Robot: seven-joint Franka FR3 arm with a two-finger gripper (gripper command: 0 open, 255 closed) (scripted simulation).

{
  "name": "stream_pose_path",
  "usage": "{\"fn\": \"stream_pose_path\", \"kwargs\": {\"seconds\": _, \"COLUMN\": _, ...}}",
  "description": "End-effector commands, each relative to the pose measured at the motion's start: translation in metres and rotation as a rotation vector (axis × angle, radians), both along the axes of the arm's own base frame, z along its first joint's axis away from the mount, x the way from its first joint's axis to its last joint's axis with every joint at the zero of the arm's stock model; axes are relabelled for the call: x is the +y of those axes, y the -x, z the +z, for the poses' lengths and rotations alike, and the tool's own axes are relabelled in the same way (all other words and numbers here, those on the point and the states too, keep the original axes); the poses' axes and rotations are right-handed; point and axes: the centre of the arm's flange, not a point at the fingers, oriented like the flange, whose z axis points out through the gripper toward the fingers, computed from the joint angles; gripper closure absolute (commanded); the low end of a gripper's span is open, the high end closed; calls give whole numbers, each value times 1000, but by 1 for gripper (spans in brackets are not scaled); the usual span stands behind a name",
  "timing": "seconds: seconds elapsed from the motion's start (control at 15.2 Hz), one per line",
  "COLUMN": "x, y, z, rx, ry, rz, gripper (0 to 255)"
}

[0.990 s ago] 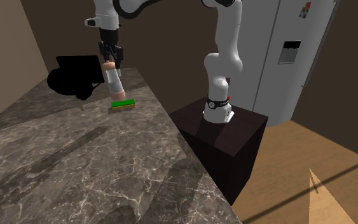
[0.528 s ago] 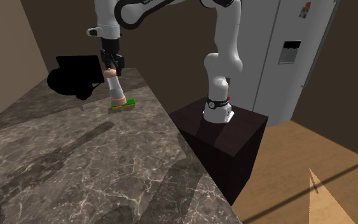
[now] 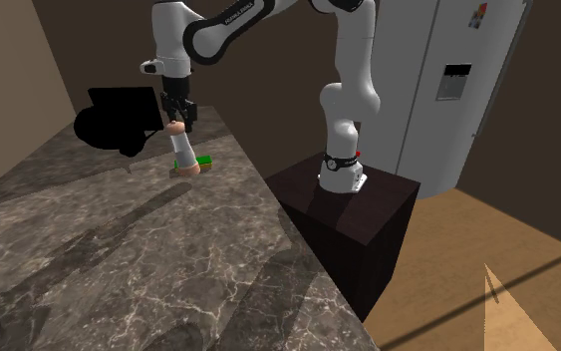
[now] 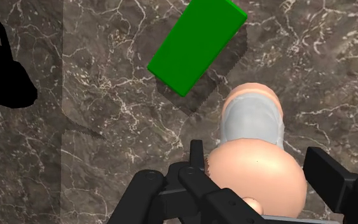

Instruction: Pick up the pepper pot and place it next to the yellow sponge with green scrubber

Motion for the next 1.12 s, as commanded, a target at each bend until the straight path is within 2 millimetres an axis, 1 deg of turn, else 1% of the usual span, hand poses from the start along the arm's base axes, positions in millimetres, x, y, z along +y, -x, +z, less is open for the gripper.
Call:
{"fn": "stream_pose_path", "kwargs": {"seconds": 0.0, "x": 1, "y": 0, "z": -10, "rx": -1, "ry": 0, "rz": 0, "gripper": 255}}
{"fn": "stream_pose_path", "kwargs": {"seconds": 0.07, "x": 1, "y": 0, "z": -19, "rx": -1, "ry": 0, "rz": 0, "gripper": 255}}
{"fn": "stream_pose_path", "kwargs": {"seconds": 0.59, "x": 1, "y": 0, "z": -19, "rx": -1, "ry": 0, "rz": 0, "gripper": 255}}
{"fn": "stream_pose_path", "kwargs": {"seconds": 0.66, "x": 1, "y": 0, "z": -19, "rx": -1, "ry": 0, "rz": 0, "gripper": 0}}
{"fn": "stream_pose_path", "kwargs": {"seconds": 0.99, "x": 1, "y": 0, "z": -19, "rx": -1, "ry": 0, "rz": 0, "gripper": 0}}
{"fn": "stream_pose_path", "kwargs": {"seconds": 1.06, "x": 3, "y": 0, "z": -6, "rx": -1, "ry": 0, "rz": 0, "gripper": 0}}
